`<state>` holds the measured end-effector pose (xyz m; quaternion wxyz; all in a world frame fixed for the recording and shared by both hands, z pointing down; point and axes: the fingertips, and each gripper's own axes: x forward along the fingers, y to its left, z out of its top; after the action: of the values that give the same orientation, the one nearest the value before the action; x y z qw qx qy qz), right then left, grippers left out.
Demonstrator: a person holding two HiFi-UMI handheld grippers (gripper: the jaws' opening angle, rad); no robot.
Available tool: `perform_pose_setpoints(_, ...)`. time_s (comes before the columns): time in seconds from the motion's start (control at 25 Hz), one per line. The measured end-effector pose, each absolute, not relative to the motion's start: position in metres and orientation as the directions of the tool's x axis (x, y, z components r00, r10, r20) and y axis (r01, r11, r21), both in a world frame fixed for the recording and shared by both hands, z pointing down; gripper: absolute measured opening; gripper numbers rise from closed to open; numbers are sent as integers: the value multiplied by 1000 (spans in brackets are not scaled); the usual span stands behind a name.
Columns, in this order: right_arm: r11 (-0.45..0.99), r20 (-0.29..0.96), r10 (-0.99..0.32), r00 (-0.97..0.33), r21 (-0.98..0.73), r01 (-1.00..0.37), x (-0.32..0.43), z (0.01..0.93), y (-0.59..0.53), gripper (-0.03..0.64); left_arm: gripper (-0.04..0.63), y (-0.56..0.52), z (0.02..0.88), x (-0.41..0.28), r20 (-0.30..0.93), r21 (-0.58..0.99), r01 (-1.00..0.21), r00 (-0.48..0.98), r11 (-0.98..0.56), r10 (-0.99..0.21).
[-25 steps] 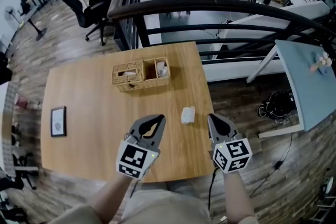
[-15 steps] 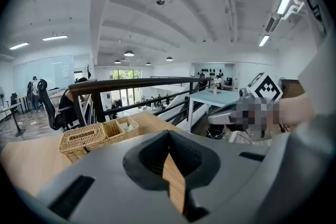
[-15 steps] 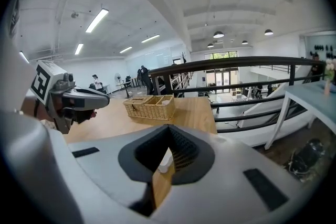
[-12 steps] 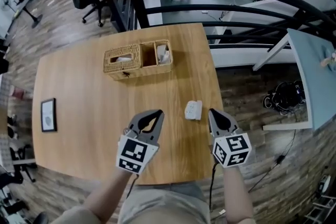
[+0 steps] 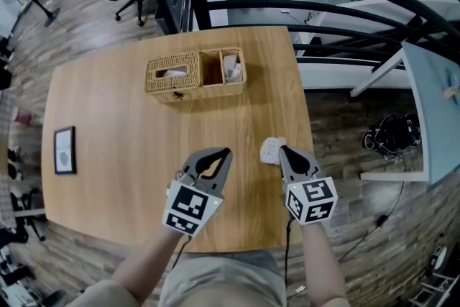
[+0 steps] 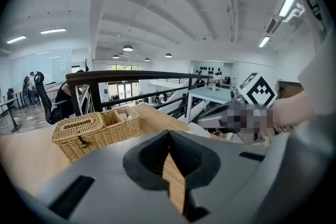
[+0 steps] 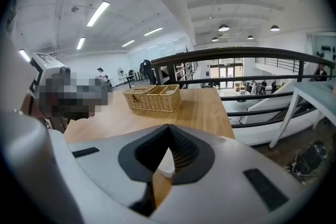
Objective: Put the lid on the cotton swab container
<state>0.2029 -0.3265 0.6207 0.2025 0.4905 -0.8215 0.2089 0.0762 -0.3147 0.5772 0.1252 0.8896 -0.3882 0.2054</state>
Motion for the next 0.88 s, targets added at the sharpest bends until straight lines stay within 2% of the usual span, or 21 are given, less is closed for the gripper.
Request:
perform_pose_setpoints(0.68, 474, 596, -655, -465, -154, -867, 168, 651, -334, 25, 23, -311, 596, 47, 491, 118, -770, 594, -627, -638)
perform_pose_setpoints(0.88, 482, 611, -657, -442, -110, -869, 166, 652, -336, 25, 23, -307, 602, 43, 507, 124, -773, 588, -622, -630)
